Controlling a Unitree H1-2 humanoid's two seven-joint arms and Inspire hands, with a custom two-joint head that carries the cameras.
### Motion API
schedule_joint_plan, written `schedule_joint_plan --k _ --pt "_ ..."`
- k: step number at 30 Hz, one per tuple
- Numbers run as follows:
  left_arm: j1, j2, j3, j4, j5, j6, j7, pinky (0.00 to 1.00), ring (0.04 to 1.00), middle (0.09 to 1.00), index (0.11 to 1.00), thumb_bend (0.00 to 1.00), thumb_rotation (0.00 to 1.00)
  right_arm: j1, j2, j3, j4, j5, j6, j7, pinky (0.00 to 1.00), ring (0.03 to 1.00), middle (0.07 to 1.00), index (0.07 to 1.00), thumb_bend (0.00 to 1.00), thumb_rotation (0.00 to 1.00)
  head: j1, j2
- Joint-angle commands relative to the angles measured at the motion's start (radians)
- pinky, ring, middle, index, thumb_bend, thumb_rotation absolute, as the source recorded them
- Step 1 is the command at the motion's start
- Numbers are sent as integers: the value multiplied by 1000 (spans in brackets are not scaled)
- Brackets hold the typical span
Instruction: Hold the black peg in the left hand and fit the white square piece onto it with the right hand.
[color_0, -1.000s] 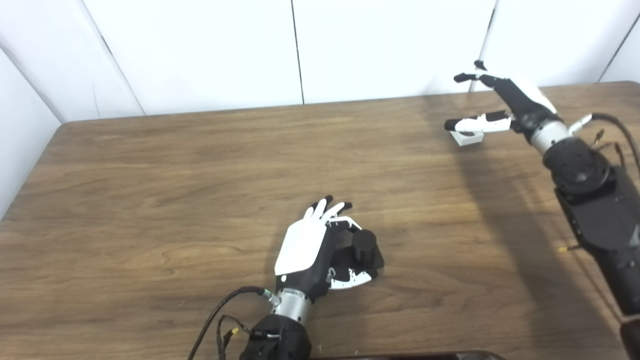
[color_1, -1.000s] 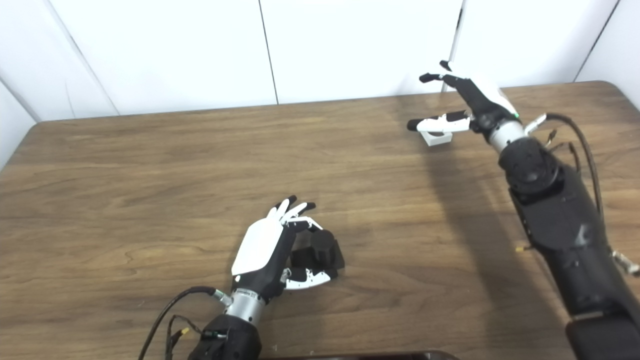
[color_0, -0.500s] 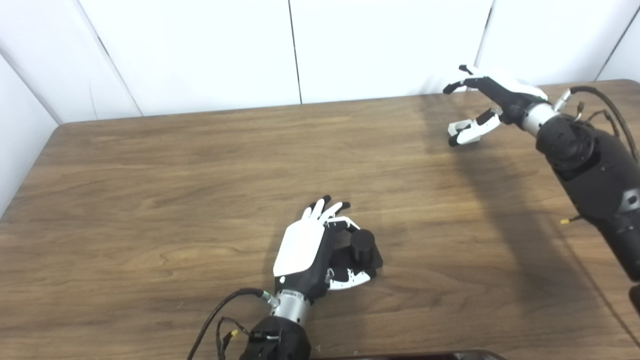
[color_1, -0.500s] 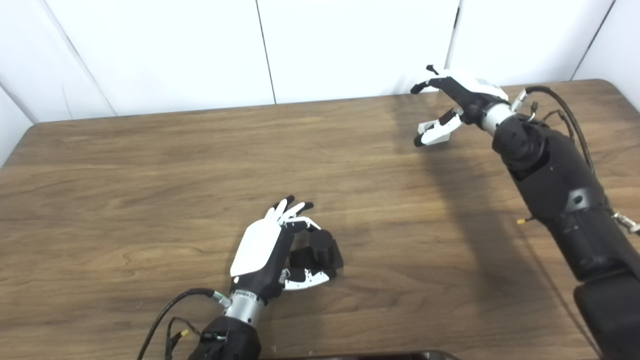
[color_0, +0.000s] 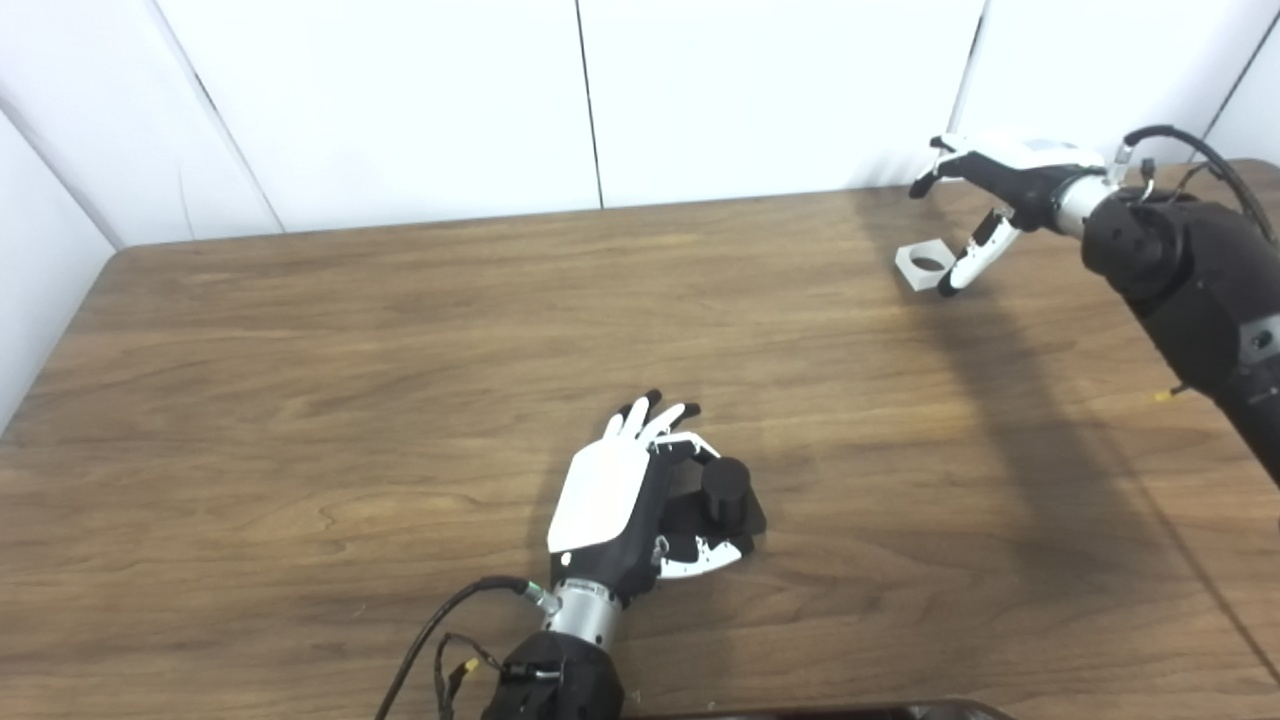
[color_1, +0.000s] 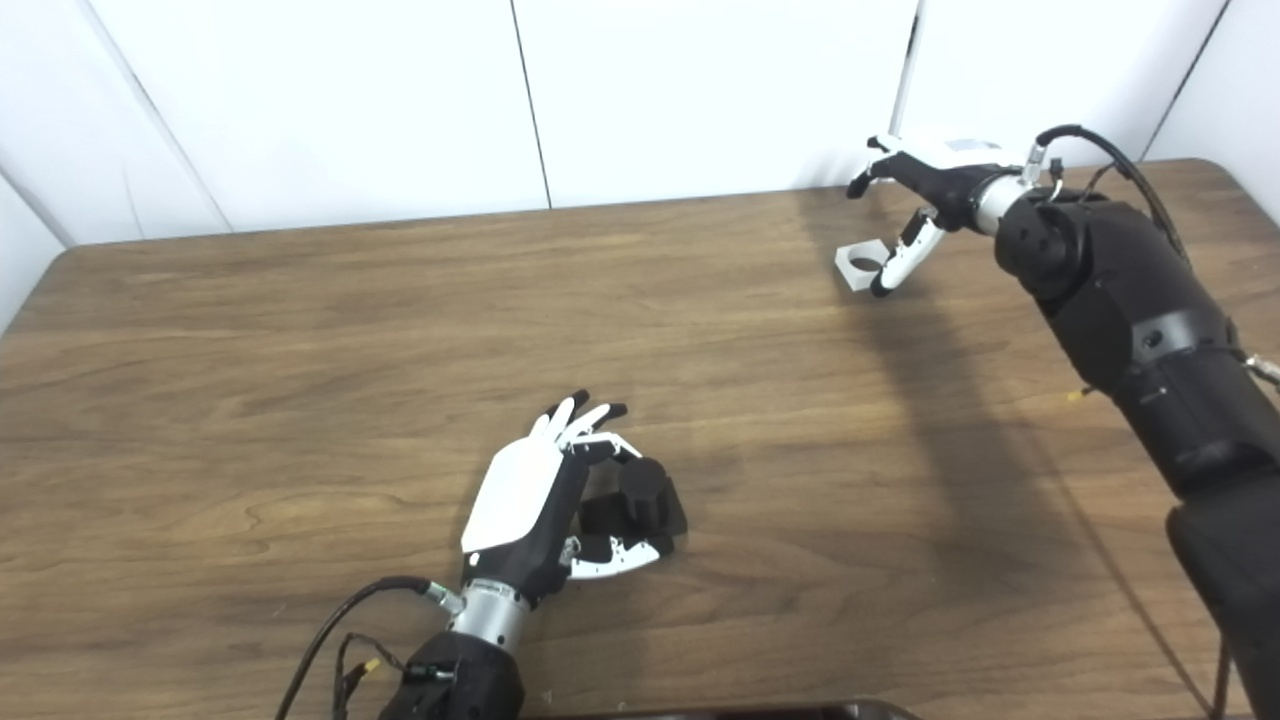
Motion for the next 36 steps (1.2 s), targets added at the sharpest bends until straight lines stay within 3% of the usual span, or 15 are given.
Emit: schedule_joint_plan --k 1,36 --pt "12 10 -1 36 28 27 -25 1000 1000 904 492 519 69 -85 -26 0 5 -17 -35 -14 1000 1000 1000 785 916 185 0 1" --pt "3 -4 3 49 35 24 -4 1000 1000 900 491 520 67 -168 37 124 201 -118 -119 -20 1000 1000 986 730 893 203 10 5"
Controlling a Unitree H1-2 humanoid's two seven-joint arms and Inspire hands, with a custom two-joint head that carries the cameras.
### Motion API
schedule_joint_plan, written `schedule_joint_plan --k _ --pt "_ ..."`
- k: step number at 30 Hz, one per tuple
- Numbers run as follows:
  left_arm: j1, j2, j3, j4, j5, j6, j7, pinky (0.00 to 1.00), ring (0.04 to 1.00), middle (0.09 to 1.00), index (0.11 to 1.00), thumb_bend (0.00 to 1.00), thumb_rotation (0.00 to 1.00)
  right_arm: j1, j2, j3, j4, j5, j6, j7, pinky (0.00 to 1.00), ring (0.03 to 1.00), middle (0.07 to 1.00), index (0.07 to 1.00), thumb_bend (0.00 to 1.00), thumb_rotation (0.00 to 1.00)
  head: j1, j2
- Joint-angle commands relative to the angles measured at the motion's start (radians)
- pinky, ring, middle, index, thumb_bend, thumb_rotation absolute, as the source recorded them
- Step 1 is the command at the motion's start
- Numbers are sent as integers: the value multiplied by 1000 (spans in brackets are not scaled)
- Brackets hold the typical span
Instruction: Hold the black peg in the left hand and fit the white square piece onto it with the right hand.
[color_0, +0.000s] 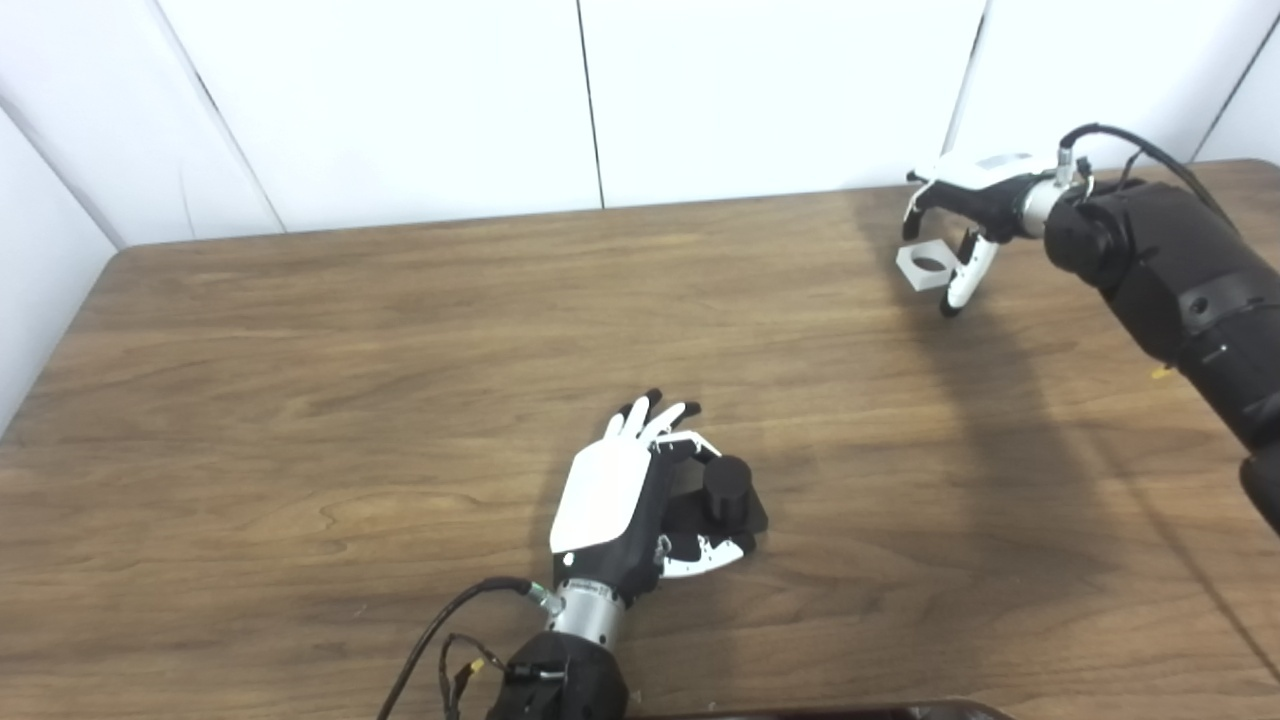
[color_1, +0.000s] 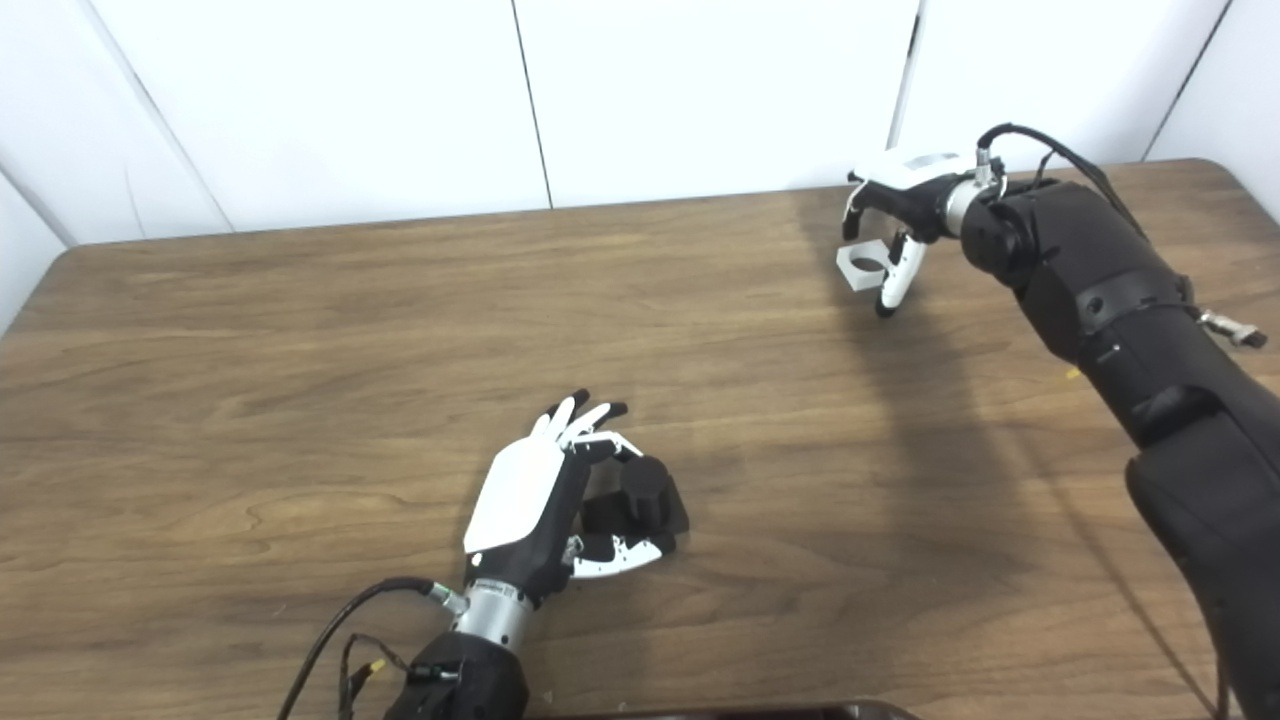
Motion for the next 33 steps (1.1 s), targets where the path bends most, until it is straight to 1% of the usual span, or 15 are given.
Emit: schedule_joint_plan --k 1,8,18,23,27,33 --pt "3 8 0 42 30 22 -14 1000 1000 901 491 520 67 -76 -4 -3 -3 -5 -16 -20 1000 1000 986 729 892 203 0 1" --pt "-3 5 3 41 30 25 -15 1000 1000 900 491 520 68 -90 10 13 39 -14 -19 -32 1000 1000 983 730 883 205 3 -2" --pt "-4 1 0 39 39 30 -17 1000 1000 900 491 520 69 -105 16 40 113 -33 -44 -82 1000 1000 972 729 882 204 4 -1" --pt "-5 -3 2 41 43 30 -15 1000 999 900 491 520 69 -108 22 52 142 -42 -45 -112 1000 1000 962 706 878 192 3 -1" --pt "-6 -4 5 45 42 25 -11 1000 1000 900 491 520 69 -109 23 62 161 -42 -61 -137 1000 1000 953 674 887 183 4 -1" --pt "-8 -8 6 49 41 28 -13 1000 1000 902 491 520 70 -108 23 69 175 -39 -68 -152 1000 1000 950 659 889 174 3 -4"
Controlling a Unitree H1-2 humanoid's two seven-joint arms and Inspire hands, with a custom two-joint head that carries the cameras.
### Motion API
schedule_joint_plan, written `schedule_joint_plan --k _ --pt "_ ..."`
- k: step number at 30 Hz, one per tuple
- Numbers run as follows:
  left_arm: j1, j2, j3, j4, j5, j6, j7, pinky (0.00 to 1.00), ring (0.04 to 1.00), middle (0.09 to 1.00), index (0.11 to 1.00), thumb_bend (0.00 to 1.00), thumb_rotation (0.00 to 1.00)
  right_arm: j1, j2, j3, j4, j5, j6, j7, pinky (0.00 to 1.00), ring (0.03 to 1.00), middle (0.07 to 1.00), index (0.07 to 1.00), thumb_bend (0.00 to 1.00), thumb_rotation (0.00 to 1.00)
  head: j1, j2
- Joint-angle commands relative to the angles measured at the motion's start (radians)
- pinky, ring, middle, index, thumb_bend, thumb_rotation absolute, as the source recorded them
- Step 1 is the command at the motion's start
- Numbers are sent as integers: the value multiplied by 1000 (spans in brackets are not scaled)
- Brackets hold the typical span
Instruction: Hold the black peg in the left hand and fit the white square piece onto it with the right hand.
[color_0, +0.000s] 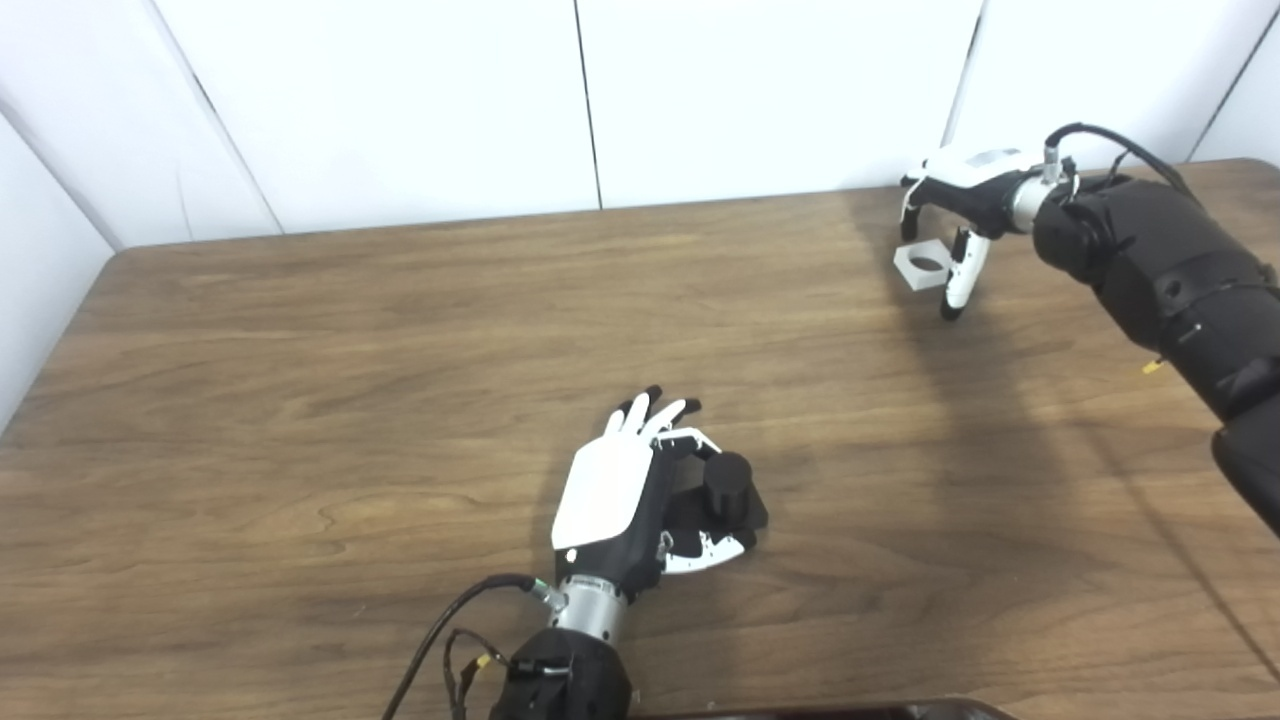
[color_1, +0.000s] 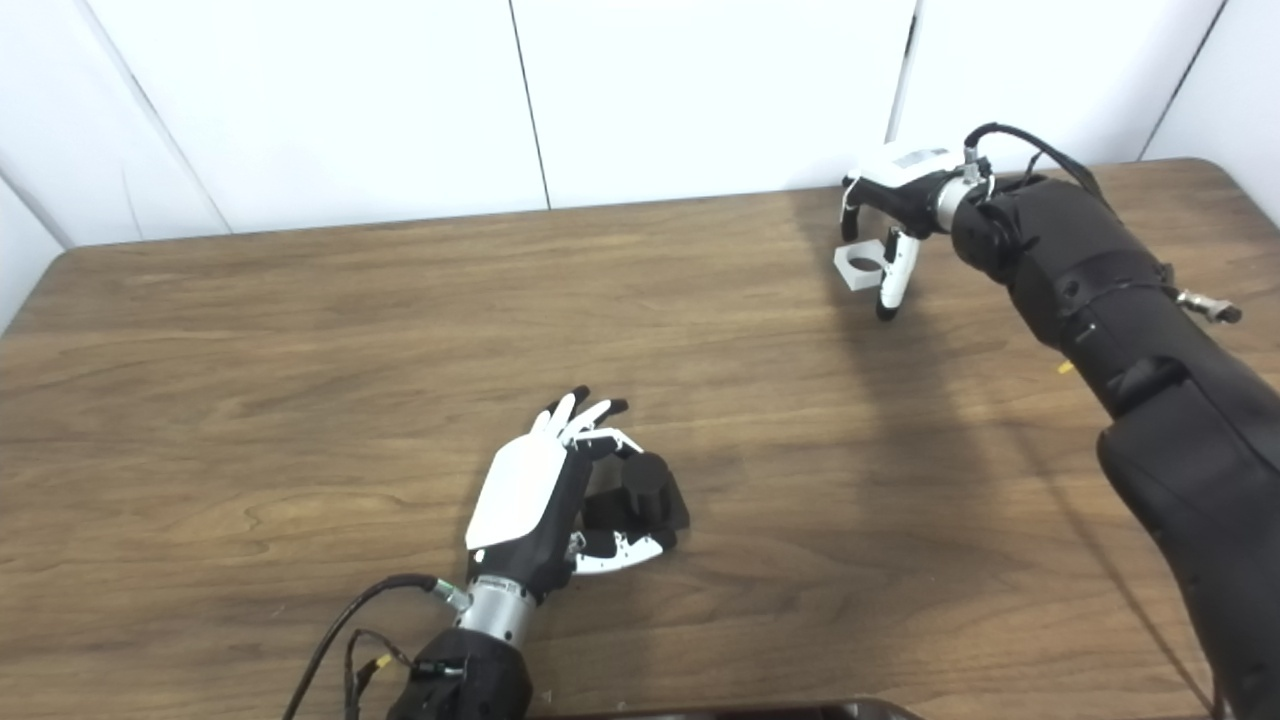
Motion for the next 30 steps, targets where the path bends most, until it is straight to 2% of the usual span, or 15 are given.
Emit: schedule_joint_plan --k 1,12,13,15,16,30 --pt "0 0 4 40 23 27 -11 1000 1000 901 491 520 70 -45 -12 6 10 -13 -7 -23 1000 1000 949 657 889 172 -1 1" --pt "-4 -9 4 43 28 30 -8 1000 1000 900 491 520 69 -53 -27 37 29 -36 -53 -68 1000 1000 914 585 852 143 -1 -2" --pt "-5 -10 3 44 29 30 -8 1000 1000 900 491 520 70 -54 -28 40 31 -38 -59 -74 1000 1000 911 529 659 143 -1 -2" --pt "-5 -11 3 44 28 30 -8 1000 1000 901 491 520 70 -56 -30 44 34 -42 -66 -84 1000 1000 904 497 554 142 0 -1" --pt "-5 -11 3 45 28 29 -7 1000 1000 901 491 519 69 -57 -30 45 35 -43 -65 -84 1000 1000 903 493 540 142 0 -3" --pt "-14 -15 7 64 22 22 15 1000 1000 901 491 520 69 -69 -30 49 48 -50 -79 -102 1000 1000 891 487 526 142 2 -10"
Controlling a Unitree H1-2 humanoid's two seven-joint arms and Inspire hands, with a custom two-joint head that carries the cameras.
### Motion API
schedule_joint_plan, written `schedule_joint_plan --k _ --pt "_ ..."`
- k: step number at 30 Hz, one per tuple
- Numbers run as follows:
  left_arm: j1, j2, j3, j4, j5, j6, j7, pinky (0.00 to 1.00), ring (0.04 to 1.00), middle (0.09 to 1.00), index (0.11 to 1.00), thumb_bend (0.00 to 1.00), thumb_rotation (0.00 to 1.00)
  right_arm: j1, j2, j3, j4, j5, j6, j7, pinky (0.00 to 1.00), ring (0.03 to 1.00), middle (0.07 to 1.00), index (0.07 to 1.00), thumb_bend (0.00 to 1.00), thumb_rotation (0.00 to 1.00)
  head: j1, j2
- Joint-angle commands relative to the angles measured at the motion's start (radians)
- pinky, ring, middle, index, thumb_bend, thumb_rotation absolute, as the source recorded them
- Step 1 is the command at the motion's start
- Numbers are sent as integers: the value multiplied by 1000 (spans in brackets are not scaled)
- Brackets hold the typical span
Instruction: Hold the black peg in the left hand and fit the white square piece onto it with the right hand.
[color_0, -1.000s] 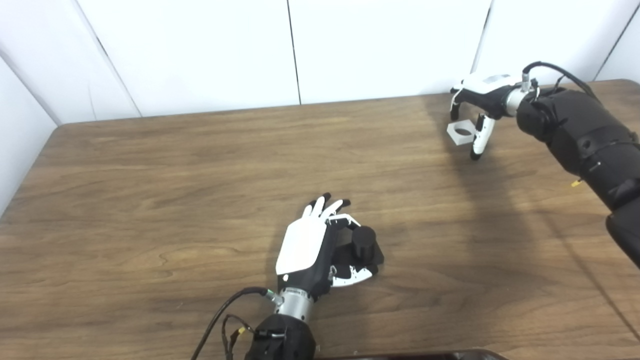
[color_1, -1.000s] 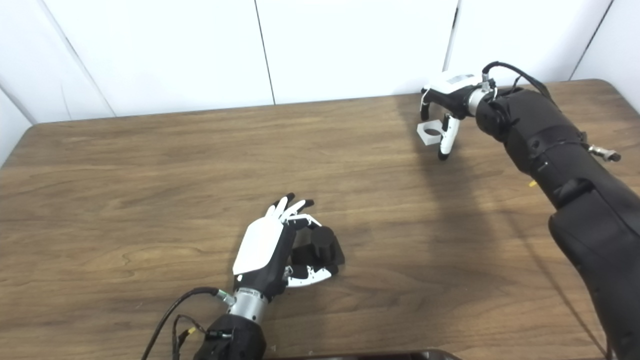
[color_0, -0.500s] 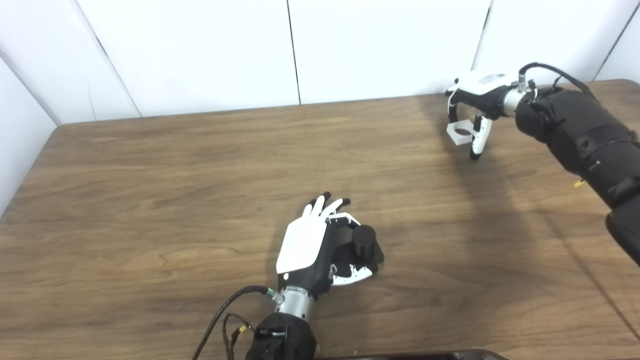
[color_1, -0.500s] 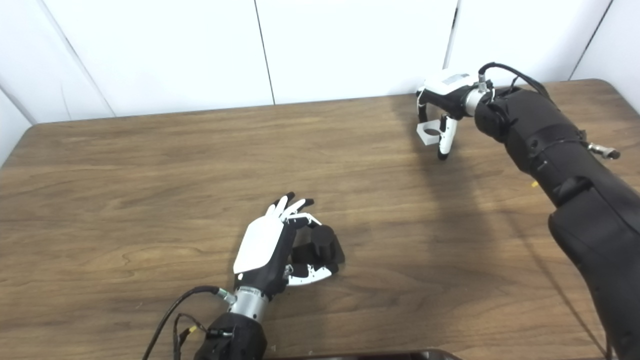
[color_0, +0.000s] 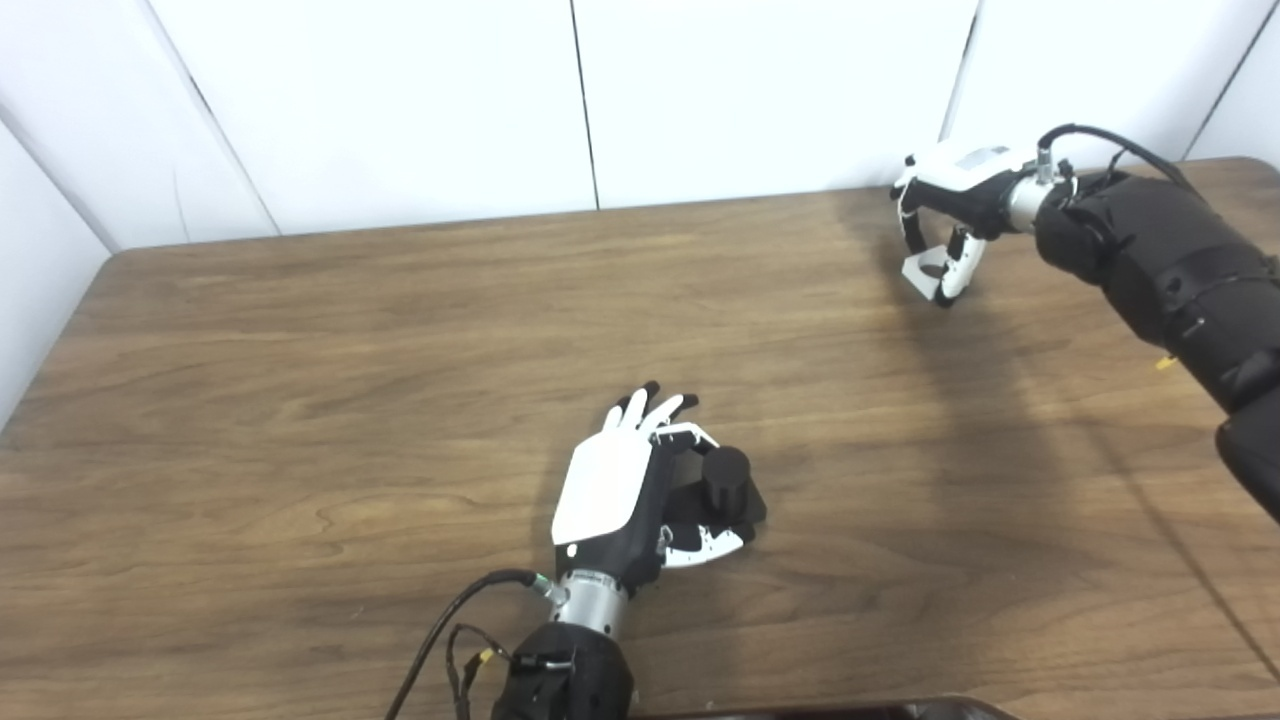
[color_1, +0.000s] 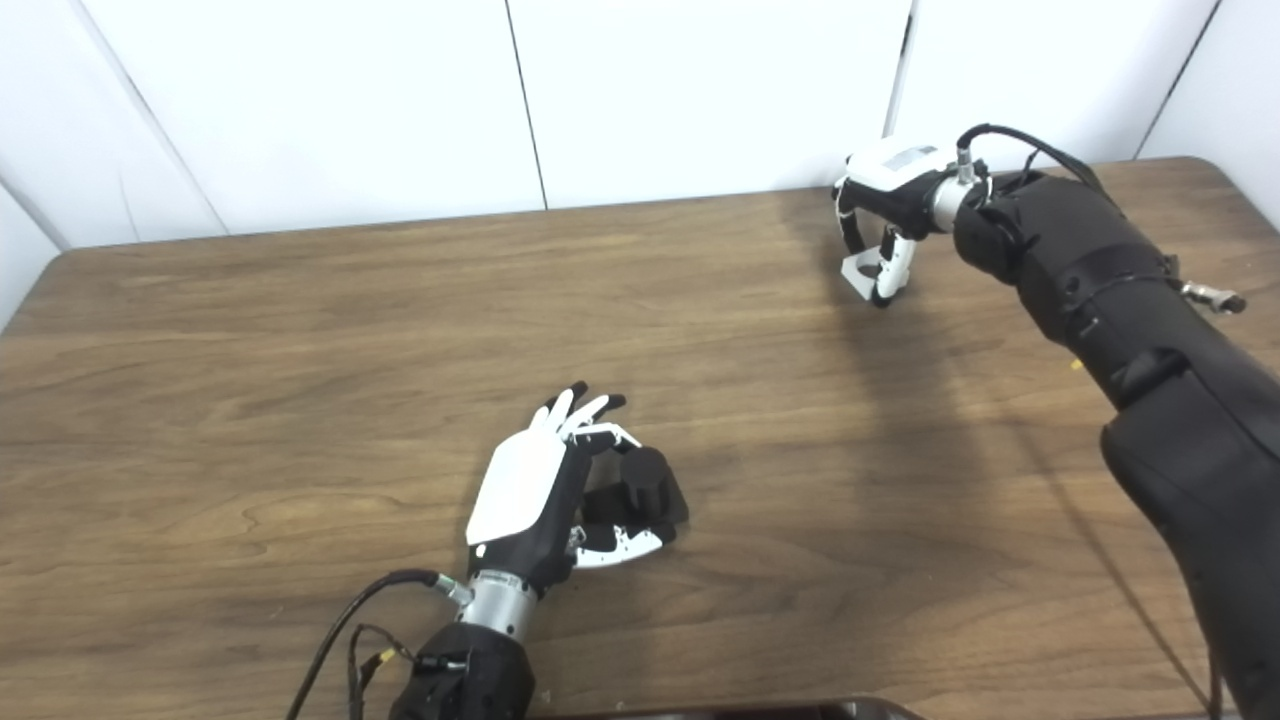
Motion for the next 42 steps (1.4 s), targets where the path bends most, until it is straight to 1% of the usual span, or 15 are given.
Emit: schedule_joint_plan --k 1,10,13,15,19,24,30,35,42 --pt "-5 -6 2 49 21 21 -2 1000 1000 902 491 520 69 -52 -24 4 12 -22 8 -32 1000 1000 890 487 526 142 0 0" --pt "-8 -8 1 55 20 21 9 1000 1000 900 491 520 69 -53 -25 2 14 -25 13 -28 1000 1000 895 489 526 143 4 0" --pt "-7 -8 3 56 17 21 10 1000 1000 901 491 520 69 -47 -26 -10 -4 -11 11 -25 1000 1000 888 489 526 143 6 1" --pt "-7 -7 3 56 17 19 12 1000 1000 901 491 520 69 -41 -30 -17 -39 -9 14 -14 1000 1000 887 489 526 145 6 2" --pt "-6 -5 3 55 17 19 13 1000 1000 901 491 520 69 -19 -41 -41 -141 6 33 38 1000 1000 887 490 526 144 8 1" --pt "-6 -2 1 54 22 19 14 1000 999 898 491 520 69 22 -59 -75 -308 9 68 120 1000 1000 888 490 526 144 9 0" --pt "-4 -5 2 54 16 20 13 1000 1000 900 490 520 68 76 -73 -128 -507 21 93 205 1000 1000 878 489 526 146 9 -5" --pt "-3 -5 1 57 19 22 12 1000 1000 899 491 521 68 109 -73 -165 -628 33 117 274 1000 1000 879 488 526 146 17 -4" --pt "-6 -2 0 61 21 19 15 1000 1000 898 491 521 69 166 -78 -202 -849 64 123 383 1000 1000 877 486 526 146 15 -4"
